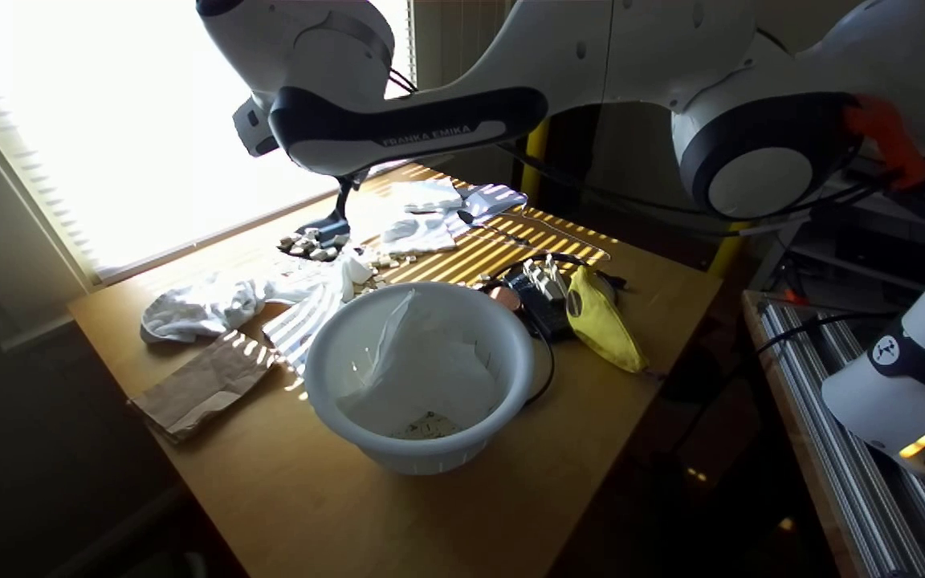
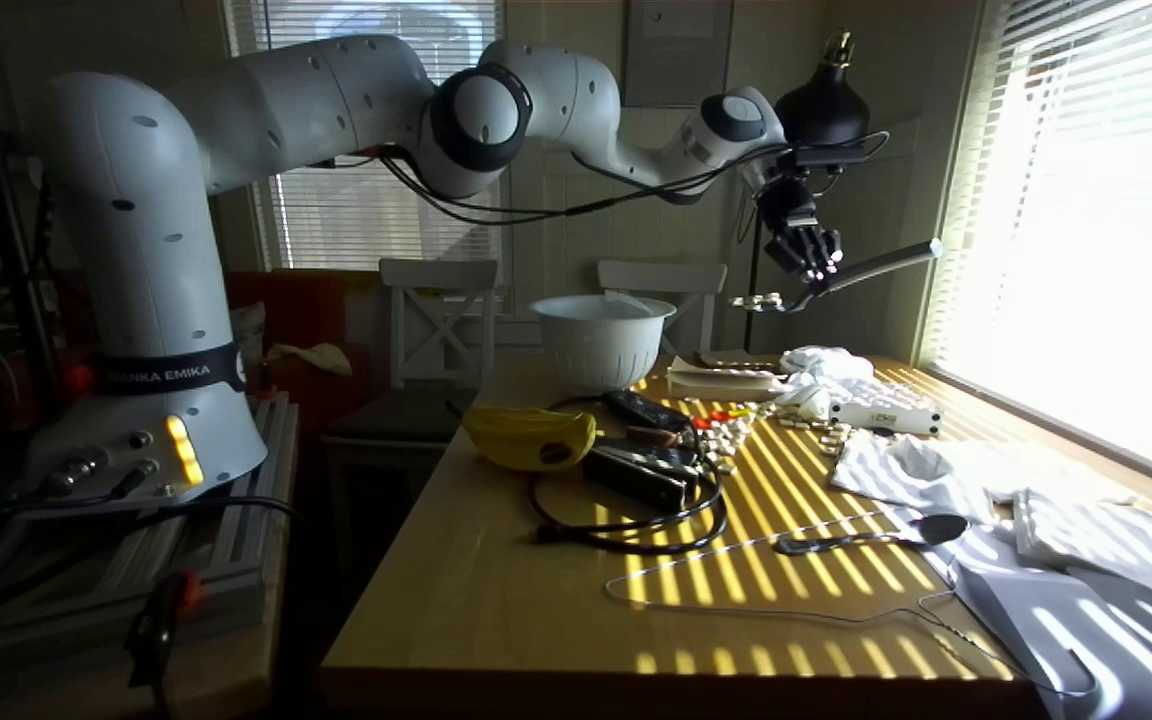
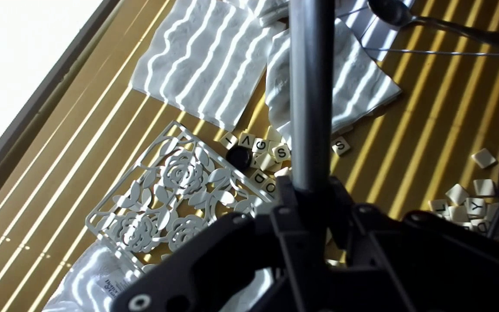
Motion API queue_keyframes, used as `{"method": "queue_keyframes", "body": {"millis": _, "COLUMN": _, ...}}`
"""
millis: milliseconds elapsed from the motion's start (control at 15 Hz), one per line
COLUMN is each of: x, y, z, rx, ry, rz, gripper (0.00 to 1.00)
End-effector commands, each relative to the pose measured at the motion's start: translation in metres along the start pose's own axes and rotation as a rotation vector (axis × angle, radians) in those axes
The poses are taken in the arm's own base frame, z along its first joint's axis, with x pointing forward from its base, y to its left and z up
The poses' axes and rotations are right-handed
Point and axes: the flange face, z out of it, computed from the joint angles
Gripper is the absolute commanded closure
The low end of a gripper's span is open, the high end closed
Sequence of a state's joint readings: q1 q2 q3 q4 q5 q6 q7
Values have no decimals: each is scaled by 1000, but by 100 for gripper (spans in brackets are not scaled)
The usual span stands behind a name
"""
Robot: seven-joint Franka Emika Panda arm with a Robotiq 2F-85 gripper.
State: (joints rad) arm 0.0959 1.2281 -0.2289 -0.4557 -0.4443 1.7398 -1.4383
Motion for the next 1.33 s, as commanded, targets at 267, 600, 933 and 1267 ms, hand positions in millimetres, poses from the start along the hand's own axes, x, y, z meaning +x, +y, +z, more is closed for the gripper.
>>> {"method": "queue_keyframes", "body": {"millis": 267, "x": 22, "y": 10, "z": -31, "rx": -119, "ry": 35, "rz": -265, "gripper": 94}}
{"method": "queue_keyframes", "body": {"millis": 600, "x": 39, "y": 14, "z": -49, "rx": -195, "ry": 18, "rz": -461, "gripper": 94}}
{"method": "queue_keyframes", "body": {"millis": 933, "x": 51, "y": 17, "z": -53, "rx": -238, "ry": 19, "rz": -480, "gripper": 94}}
{"method": "queue_keyframes", "body": {"millis": 1267, "x": 54, "y": 16, "z": -50, "rx": -231, "ry": 21, "rz": -479, "gripper": 94}}
